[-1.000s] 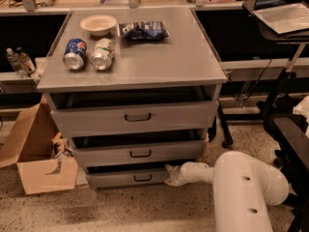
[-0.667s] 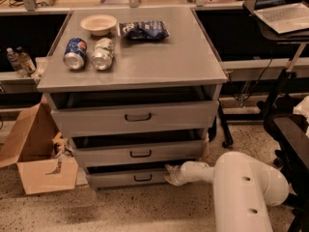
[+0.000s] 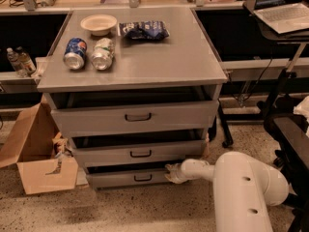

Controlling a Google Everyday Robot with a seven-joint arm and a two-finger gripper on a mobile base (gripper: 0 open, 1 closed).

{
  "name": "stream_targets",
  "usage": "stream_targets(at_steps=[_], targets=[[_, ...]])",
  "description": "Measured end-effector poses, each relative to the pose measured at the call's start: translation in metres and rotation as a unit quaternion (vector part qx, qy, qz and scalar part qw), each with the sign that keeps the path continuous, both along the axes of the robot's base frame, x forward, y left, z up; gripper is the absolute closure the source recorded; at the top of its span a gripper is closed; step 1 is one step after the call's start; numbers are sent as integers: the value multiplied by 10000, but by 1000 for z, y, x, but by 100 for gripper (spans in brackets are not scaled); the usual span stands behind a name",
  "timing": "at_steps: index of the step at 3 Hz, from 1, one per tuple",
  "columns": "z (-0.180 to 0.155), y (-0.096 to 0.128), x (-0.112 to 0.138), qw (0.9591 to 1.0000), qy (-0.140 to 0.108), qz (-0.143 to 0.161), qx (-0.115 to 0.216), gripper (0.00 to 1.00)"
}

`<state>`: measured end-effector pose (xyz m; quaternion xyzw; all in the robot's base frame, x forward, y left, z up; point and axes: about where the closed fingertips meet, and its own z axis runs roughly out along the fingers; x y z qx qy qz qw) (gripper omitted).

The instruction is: Open bottom drawer

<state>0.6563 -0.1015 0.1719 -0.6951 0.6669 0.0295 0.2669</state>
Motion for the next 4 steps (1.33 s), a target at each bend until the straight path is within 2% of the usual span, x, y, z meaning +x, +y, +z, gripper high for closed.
stream_targets(at_steps=[1, 2, 4], targets=[[2, 0, 3, 10000, 0, 0, 0, 100], [3, 0, 4, 10000, 0, 0, 0, 84], [3, 0, 4, 10000, 1, 1, 0, 37]])
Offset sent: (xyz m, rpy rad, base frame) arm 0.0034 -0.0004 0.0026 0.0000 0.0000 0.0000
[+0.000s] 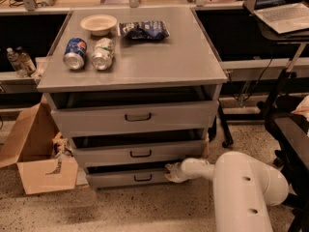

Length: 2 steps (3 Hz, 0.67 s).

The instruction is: Open bottom drawer

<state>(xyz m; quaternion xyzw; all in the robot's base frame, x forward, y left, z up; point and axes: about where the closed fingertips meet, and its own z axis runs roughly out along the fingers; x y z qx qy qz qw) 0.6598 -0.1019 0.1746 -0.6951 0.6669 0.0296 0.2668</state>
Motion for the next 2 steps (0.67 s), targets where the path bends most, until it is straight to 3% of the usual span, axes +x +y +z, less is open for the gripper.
stream_targets(at_steps=[1, 2], targets=[[0, 0, 0, 10000, 0, 0, 0, 14], [0, 0, 0, 10000, 1, 0, 0, 0]])
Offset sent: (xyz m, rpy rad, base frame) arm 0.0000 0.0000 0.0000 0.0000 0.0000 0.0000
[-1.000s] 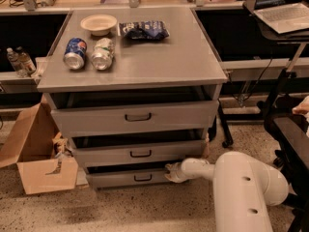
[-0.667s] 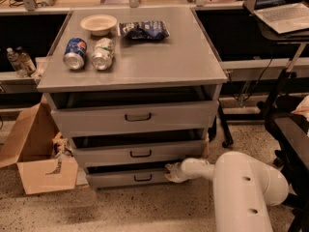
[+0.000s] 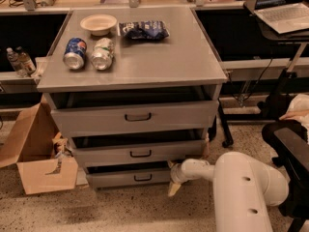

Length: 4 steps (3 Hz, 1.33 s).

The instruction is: Open bottom drawer

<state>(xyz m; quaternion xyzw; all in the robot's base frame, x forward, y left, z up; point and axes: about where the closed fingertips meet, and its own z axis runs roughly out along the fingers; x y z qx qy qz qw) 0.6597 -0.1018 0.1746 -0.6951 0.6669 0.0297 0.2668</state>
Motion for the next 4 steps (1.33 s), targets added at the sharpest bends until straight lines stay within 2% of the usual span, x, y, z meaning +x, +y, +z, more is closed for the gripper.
stream_targets(at_steps=[1, 2, 3, 4], targets=[[0, 0, 0, 10000, 0, 1, 1, 0], [11, -4, -16, 9996, -26, 244, 157, 0], [30, -18, -49, 9977, -64, 528, 419, 0], [48, -42, -89, 9954, -51, 671, 676, 0]])
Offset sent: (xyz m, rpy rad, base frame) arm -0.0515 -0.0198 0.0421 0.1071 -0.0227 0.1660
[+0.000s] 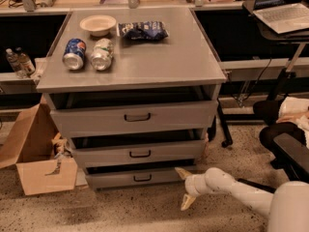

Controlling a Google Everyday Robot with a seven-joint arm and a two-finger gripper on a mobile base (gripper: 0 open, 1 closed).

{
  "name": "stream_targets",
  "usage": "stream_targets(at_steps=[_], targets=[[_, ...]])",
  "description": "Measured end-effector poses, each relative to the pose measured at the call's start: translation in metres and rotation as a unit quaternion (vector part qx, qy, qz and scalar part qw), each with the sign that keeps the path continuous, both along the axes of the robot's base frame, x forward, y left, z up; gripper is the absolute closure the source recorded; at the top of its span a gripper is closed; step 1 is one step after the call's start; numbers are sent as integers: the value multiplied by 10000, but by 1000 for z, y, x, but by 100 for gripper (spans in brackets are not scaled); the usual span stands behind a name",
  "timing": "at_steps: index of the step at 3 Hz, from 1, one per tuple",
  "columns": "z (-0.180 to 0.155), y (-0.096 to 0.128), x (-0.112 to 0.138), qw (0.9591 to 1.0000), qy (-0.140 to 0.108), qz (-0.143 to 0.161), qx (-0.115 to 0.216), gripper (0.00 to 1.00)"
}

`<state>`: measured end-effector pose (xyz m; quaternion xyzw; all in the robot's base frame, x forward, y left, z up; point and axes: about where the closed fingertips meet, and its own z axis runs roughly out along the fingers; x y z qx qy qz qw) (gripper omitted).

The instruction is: Open bottom drawer

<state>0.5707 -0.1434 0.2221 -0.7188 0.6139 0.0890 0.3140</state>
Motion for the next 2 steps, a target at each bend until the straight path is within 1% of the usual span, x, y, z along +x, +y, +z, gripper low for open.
stream_targets(at_steps=[1, 2], targets=[[10, -26, -35, 9998, 24, 77, 168, 0], [10, -26, -35, 9998, 24, 77, 168, 0]])
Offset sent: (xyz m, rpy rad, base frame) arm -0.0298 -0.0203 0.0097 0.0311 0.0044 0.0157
